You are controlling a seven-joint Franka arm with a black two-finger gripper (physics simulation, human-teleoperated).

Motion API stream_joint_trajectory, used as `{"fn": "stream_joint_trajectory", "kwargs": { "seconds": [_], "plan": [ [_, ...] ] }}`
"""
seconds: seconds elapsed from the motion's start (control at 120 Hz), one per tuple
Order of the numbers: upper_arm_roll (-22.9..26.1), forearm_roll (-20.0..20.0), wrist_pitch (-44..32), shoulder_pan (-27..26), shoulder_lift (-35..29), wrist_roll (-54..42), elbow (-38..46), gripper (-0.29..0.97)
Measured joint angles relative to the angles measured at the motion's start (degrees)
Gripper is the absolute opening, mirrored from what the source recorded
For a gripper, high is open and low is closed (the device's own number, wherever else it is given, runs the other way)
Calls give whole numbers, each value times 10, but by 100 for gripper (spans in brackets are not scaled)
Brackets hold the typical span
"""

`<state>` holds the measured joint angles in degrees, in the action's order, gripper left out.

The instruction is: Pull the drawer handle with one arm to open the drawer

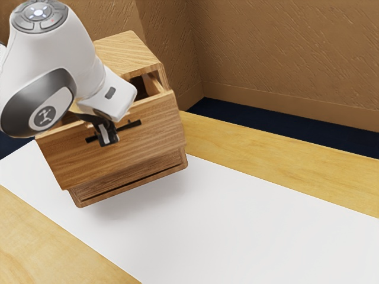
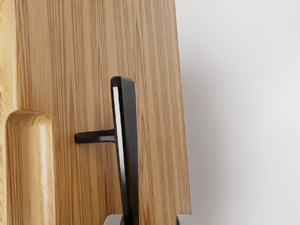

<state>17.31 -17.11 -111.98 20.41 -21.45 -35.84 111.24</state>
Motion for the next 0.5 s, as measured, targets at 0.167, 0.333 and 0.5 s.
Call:
{"fn": "stream_joint_trajectory", "kwargs": {
  "seconds": [0.167, 0.333, 0.5],
  "plan": [
    [7, 5, 1, 6, -10, 0, 8, 7],
    [15, 10, 2, 7, -15, 0, 12, 6],
    [22, 15, 3, 7, -24, 0, 18, 7]
  ]
}}
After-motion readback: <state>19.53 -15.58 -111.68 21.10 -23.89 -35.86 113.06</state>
